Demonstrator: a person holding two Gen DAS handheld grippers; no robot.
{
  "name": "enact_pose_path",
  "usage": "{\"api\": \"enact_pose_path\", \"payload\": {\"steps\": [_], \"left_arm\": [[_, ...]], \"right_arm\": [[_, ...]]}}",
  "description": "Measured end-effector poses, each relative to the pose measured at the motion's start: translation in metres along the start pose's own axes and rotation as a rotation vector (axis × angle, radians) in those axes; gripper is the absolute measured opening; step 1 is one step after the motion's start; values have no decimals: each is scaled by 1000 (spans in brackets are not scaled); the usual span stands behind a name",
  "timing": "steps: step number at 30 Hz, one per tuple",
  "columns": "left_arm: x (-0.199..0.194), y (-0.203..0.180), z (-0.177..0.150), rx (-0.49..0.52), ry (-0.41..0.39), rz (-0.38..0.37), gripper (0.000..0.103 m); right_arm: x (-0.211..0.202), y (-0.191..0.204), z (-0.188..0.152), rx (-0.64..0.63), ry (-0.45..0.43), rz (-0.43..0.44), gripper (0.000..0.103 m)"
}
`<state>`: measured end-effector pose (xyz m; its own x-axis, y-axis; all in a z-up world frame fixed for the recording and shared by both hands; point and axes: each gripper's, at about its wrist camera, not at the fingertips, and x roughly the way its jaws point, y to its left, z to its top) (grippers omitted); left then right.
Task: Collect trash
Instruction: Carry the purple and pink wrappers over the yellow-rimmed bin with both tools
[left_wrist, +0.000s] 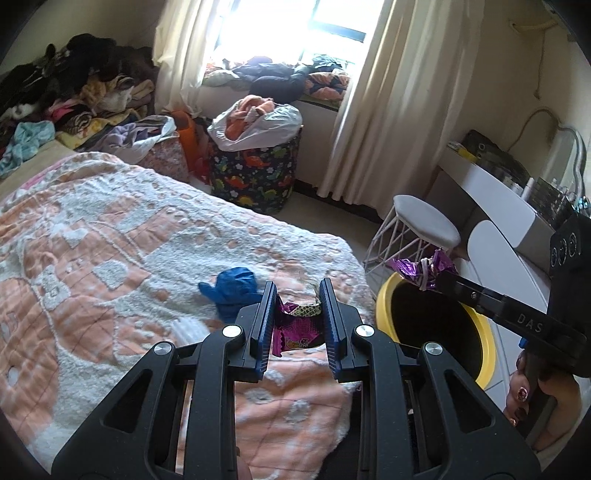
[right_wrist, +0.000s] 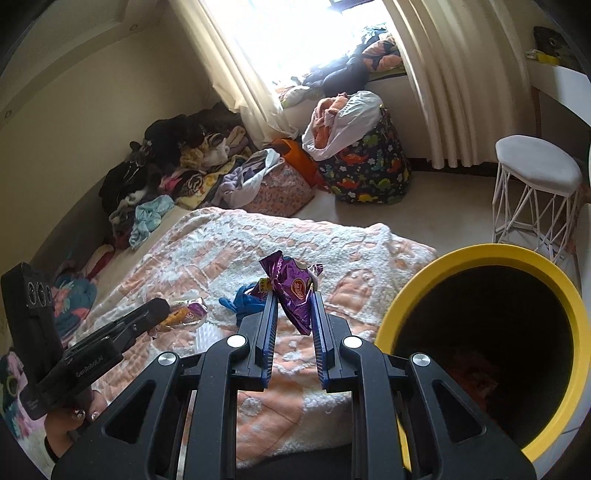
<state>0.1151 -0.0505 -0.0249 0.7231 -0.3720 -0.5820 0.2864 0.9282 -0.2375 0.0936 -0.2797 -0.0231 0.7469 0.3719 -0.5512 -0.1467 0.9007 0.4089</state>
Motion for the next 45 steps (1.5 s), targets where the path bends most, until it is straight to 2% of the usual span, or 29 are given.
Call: {"api": "enact_pose_path", "payload": {"steps": [26, 45], "left_arm": [[21, -79, -6, 150, 36, -89, 18], [54, -131, -24, 275, 103, -172, 18]], "right_arm": [[-36, -70, -8, 138, -56, -112, 18], [-44, -125, -19, 232, -50, -255, 18]]}}
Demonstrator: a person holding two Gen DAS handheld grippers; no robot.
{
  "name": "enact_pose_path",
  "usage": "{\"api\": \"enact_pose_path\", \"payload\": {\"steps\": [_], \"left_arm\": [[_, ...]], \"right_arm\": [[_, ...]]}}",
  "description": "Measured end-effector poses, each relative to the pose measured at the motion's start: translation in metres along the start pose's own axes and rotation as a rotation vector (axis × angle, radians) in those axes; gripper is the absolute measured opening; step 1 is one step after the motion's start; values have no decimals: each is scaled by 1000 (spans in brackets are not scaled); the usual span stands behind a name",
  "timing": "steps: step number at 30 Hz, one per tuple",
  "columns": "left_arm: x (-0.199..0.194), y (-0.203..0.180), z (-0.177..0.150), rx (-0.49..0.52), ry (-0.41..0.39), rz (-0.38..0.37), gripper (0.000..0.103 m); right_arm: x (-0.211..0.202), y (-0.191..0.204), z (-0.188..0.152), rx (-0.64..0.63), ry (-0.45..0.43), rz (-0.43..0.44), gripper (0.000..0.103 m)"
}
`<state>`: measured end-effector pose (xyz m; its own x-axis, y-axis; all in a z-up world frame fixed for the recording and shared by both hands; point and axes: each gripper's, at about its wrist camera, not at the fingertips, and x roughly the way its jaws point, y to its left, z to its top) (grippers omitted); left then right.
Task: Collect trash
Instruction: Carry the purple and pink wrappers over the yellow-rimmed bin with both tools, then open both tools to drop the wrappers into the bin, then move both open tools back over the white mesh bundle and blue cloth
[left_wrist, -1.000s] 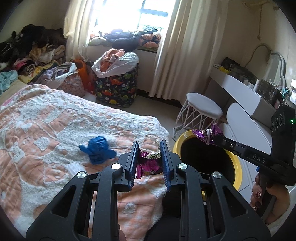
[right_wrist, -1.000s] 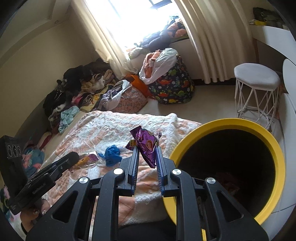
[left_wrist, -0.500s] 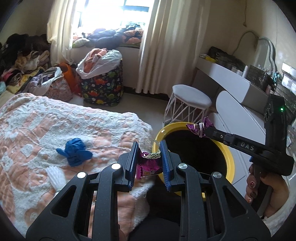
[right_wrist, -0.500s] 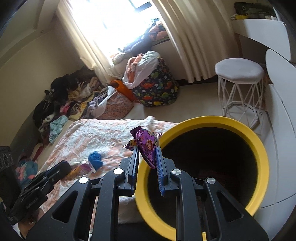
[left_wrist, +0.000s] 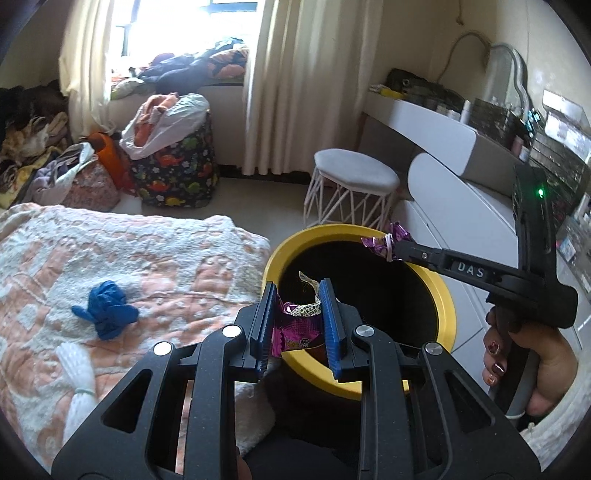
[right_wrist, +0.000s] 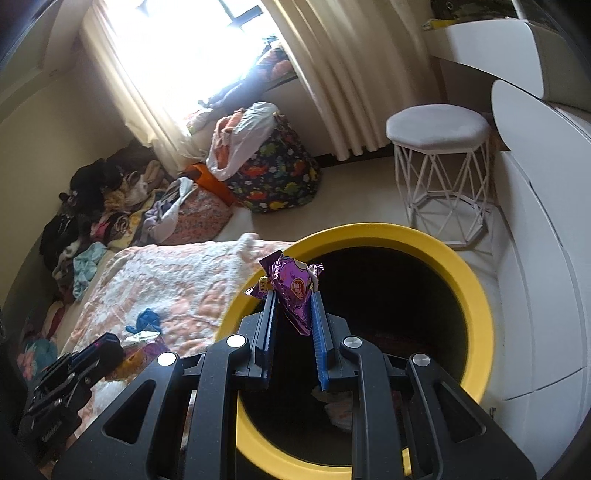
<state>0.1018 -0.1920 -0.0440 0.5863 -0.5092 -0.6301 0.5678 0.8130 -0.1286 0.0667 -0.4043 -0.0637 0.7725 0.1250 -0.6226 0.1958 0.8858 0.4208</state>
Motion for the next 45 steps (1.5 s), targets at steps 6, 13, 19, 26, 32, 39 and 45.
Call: {"api": "enact_pose_path", "payload": {"steps": [6, 13, 19, 26, 32, 39, 45], "left_arm": [[17, -17, -3, 44, 32, -37, 18], [38, -34, -7, 86, 72, -70, 18], [54, -46, -9, 116, 102, -97, 18], [67, -49, -6, 120, 123, -114, 21], [69, -48, 1, 109, 110, -119, 49], [56, -37, 3, 70, 67, -82, 93], [42, -23, 2, 48, 43, -17, 93]], "right_arm": [[-1, -15, -1, 34, 1, -26, 18], [1, -32, 0, 65, 0, -52, 18], [3, -42, -1, 88, 1, -68, 18], [4, -53, -2, 130, 2, -86, 23], [1, -57, -2, 151, -9, -108, 46], [-6, -48, 0, 121, -43, -135, 64], [-10, -32, 2, 73, -58, -136, 70]]}}
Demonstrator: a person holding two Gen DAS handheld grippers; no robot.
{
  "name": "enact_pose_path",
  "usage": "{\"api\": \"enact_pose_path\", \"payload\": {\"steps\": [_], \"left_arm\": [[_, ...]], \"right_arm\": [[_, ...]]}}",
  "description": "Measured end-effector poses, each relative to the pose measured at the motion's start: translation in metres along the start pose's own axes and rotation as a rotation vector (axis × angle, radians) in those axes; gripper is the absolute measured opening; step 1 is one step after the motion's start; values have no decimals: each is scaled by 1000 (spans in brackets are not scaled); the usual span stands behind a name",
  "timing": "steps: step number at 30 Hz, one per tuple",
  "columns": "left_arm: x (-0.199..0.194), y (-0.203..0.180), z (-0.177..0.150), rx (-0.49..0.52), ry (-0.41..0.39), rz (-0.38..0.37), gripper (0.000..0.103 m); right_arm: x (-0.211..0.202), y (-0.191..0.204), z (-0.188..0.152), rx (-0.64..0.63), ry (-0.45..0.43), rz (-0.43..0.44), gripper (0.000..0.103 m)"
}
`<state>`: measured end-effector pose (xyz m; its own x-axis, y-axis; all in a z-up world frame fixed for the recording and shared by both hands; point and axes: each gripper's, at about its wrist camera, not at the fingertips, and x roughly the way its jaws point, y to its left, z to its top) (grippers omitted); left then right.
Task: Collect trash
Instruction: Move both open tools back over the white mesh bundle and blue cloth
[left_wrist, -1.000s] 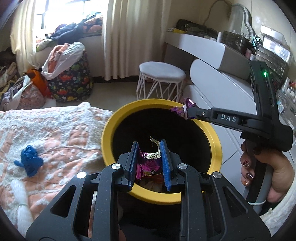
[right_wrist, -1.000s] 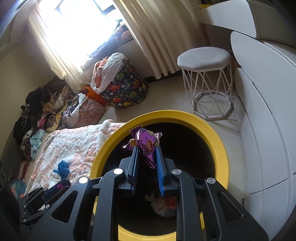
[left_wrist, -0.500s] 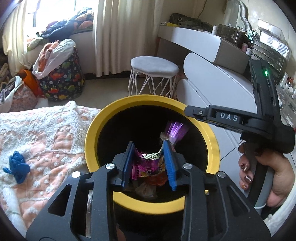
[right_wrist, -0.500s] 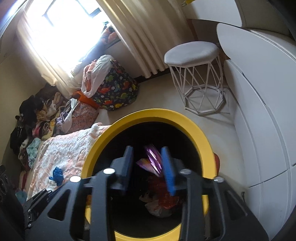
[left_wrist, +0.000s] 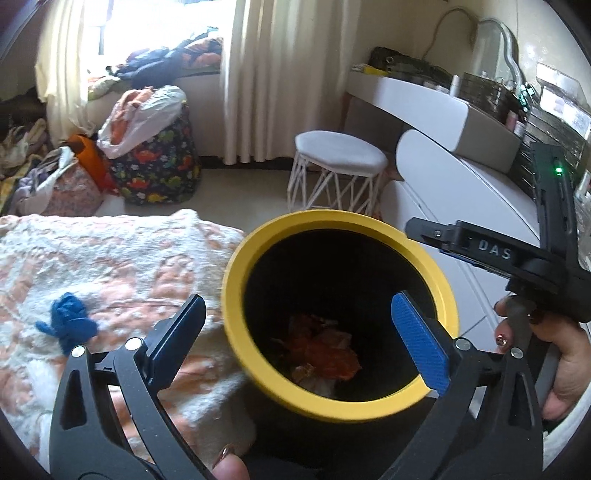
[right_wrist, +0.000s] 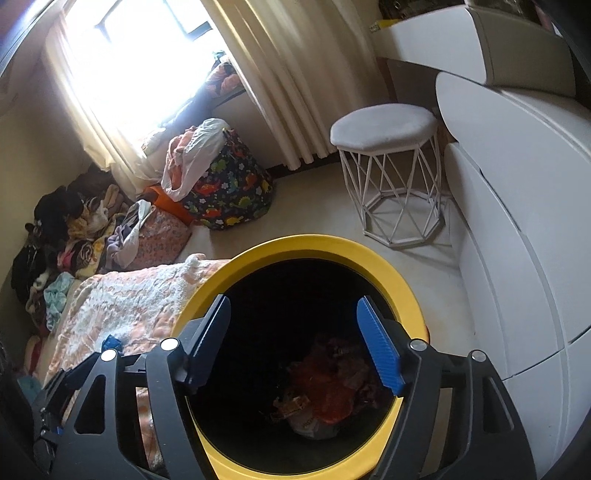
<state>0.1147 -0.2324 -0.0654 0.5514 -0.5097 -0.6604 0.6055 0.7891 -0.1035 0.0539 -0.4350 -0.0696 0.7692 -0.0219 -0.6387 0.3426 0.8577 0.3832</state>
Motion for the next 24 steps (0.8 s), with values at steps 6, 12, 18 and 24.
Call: {"api": "enact_pose_path", "payload": {"steps": [6, 12, 18, 24], "left_arm": [[-20, 18, -3, -31, -37, 48, 93], [-37, 37, -8, -66, -60, 78, 93], [-52, 57, -13, -105, -80, 109, 93], [-67, 74, -19, -141, -97, 141, 93]], "right_arm": [[-8, 20, 2, -51, -20, 25, 73], [-10, 41, 1, -94, -23, 52, 74], [-11, 63, -2, -137, -21, 79, 74], [-12, 82, -7, -176, -17, 113, 74]]}}
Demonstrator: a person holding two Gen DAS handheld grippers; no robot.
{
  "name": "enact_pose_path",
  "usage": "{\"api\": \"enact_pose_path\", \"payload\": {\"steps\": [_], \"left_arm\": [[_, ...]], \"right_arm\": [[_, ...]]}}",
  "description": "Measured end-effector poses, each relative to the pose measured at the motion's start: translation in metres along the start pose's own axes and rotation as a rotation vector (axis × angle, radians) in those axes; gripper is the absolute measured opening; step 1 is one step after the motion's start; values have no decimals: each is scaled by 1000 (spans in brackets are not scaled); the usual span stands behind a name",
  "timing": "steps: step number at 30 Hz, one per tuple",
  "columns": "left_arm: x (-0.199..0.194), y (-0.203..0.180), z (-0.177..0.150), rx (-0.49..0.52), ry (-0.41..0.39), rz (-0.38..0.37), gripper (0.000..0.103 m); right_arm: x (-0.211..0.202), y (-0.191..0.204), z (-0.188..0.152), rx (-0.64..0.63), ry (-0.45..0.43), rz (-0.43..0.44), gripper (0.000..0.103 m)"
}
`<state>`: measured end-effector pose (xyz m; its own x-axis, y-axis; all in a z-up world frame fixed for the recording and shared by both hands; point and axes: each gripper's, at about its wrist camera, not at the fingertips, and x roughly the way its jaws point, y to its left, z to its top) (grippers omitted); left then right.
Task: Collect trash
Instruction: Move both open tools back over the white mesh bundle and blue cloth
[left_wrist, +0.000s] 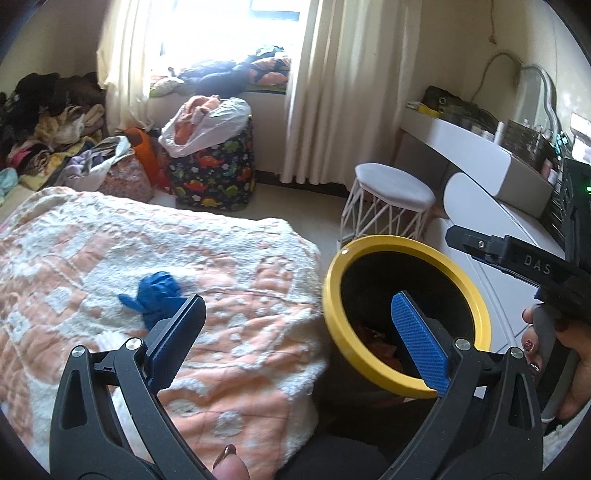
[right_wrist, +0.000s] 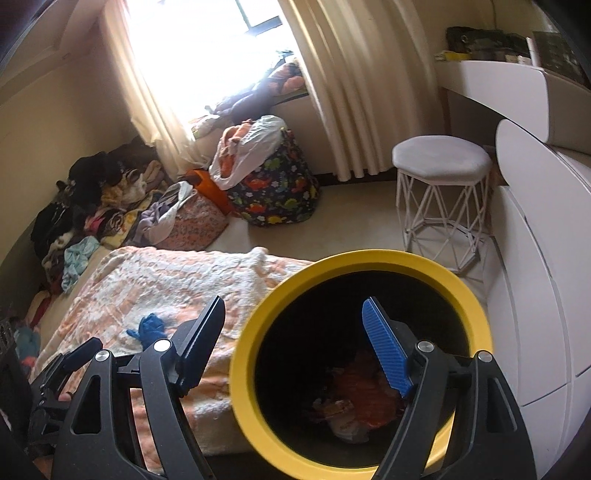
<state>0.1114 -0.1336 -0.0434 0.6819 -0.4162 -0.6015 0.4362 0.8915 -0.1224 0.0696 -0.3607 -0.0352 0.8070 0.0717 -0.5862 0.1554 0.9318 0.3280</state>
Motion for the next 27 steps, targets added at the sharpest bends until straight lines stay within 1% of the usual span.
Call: {"api": "enact_pose_path", "payload": {"steps": [9, 17, 22, 27], "left_arm": [[-17, 34, -6, -58, -22, 56, 93], [-28, 70, -13, -116, -29, 117, 93], [-30, 97, -23, -168, -8, 153, 93], [-31, 126, -41, -233, 30, 162, 93]], "right_arm": [[9, 41, -5, -76, 24, 61, 74], [28, 77, -9, -129, 73, 140, 74], [46, 102, -11, -164, 111, 188, 74], [74, 128, -16, -211, 174, 227, 74]]}}
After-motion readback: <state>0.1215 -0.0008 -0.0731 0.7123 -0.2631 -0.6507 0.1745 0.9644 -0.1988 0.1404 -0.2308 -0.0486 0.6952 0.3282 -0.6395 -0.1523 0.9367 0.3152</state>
